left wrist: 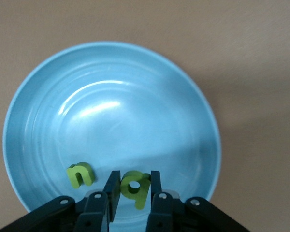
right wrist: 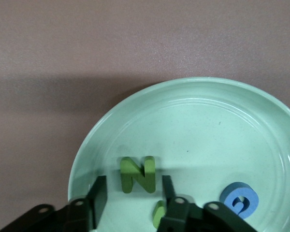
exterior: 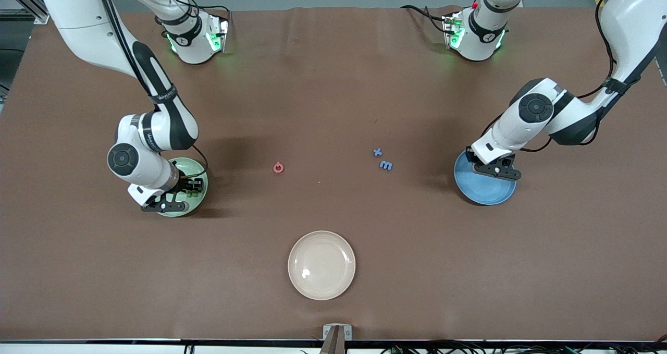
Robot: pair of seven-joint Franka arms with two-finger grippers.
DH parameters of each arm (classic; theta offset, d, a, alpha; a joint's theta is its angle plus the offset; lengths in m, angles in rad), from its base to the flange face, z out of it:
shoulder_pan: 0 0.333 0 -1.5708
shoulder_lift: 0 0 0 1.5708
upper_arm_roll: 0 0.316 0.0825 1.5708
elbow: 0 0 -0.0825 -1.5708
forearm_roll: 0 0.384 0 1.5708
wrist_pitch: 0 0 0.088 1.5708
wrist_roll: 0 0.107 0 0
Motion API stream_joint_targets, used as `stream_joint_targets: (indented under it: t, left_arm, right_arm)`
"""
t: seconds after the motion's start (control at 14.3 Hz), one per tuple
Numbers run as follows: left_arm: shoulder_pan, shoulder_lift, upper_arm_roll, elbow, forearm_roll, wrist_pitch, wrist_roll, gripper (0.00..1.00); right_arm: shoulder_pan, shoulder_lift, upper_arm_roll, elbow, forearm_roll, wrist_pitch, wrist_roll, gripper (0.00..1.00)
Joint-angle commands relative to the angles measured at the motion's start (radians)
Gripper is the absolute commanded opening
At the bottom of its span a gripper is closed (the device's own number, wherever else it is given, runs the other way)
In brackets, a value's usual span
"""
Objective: Sort upper and lower case letters into plates
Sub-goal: 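Place the q in the blue plate while the right gripper places the N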
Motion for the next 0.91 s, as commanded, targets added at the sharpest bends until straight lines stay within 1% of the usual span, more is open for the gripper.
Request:
stream_joint_targets:
  t: [0.0, 0.14, 0.35, 0.49, 0.7, 0.77, 0.84]
  left_arm:
    - [-0.03, -0.008, 0.038, -0.003, 0.049, 0.012, -0.014, 0.06]
    - [-0.046, -0.008, 0.054, -0.003, 0.049, 0.009, -0.014, 0.06]
    - [-0.058, -0.007, 0.074, -0.004, 0.051, 0.009, -0.014, 0.06]
    - [-0.059, -0.005, 0.08, -0.004, 0.051, 0.004, -0.014, 0.09]
    - [-0.064, -0.005, 0.086, -0.004, 0.051, 0.002, -0.013, 0.1]
    - [-0.064, -0.005, 0.086, -0.004, 0.051, 0.002, -0.013, 0.12]
    - [-0.064, -0.007, 0.086, -0.003, 0.051, 0.001, -0.014, 0.31]
  right_arm:
    - [-0.005, -0.039, 0.022, 0.057, 0.005, -0.144, 0.022, 1.0]
    - [0.035, -0.062, 0.031, 0.079, 0.042, -0.192, 0.138, 1.0]
    - [0.131, -0.074, 0.04, 0.079, 0.056, -0.184, 0.343, 1.0]
    - [0.211, -0.068, 0.052, 0.078, 0.083, -0.149, 0.498, 1.0]
    - [0.335, -0.057, 0.051, 0.076, 0.083, -0.08, 0.699, 1.0]
    - [0.361, -0.046, 0.051, 0.073, 0.083, -0.054, 0.741, 1.0]
    - [0.384, -0.03, 0.051, 0.073, 0.082, -0.031, 0.781, 1.0]
